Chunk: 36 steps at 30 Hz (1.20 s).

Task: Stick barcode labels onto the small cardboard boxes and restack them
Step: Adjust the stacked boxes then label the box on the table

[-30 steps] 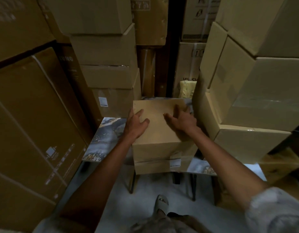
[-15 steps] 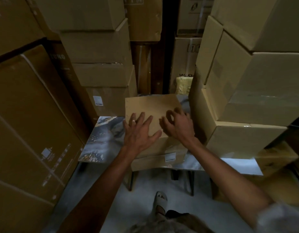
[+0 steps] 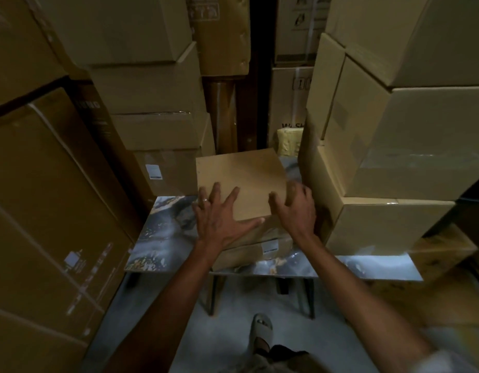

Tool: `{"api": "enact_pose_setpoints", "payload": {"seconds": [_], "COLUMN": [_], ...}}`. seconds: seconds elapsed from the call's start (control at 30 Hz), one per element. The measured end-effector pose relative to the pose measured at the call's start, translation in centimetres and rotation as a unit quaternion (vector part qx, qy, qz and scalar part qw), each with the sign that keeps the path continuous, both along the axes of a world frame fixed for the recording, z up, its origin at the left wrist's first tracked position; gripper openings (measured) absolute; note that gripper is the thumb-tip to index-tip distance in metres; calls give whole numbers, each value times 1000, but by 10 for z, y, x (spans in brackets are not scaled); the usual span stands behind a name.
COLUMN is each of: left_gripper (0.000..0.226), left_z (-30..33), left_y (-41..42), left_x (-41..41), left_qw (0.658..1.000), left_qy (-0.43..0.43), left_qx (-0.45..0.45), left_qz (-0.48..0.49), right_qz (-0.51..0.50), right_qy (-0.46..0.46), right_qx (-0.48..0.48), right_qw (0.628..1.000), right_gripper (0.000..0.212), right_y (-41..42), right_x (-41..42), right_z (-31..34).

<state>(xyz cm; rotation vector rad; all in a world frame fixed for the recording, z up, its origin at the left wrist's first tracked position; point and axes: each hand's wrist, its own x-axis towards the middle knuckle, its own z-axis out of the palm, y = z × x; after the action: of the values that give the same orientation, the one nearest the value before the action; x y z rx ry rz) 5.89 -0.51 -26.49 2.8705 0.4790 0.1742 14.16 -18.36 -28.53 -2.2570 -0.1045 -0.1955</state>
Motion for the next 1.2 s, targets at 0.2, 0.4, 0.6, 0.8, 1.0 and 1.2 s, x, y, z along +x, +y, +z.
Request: {"api": "enact_pose_setpoints", "payload": {"seconds": [0.2, 0.4, 0.6, 0.8, 1.0, 1.2], "left_gripper": [112, 108, 96, 92, 99, 64], "left_z": [6, 4, -5, -34, -85, -101], "left_y": [-5, -18, -22, -20, -5, -2], "left_x": [-1, -6, -18, -27, -39, -55], "left_qw": [999, 997, 990, 959, 952, 916], "left_qy": [12, -40, -126, -269, -215, -182], "left_qx": [-34, -41, -13, -58, -202, -346], "left_qz": [16, 48, 63, 76, 76, 90], "right_qz": [-57, -55, -46, -17, 141, 267], "right_qy": [59, 8, -36, -120, -260, -217], "right_qx": [268, 229, 232, 153, 9, -72], "right_qw": [960, 972, 971, 981, 955, 936], "right_gripper": [48, 44, 41, 45, 46, 46], "right_y": [0, 0, -2, 10, 57, 87], "right_x": [-17, -13, -22, -33, -57, -72], "right_z": [-1, 18, 31, 64, 53, 15]}}
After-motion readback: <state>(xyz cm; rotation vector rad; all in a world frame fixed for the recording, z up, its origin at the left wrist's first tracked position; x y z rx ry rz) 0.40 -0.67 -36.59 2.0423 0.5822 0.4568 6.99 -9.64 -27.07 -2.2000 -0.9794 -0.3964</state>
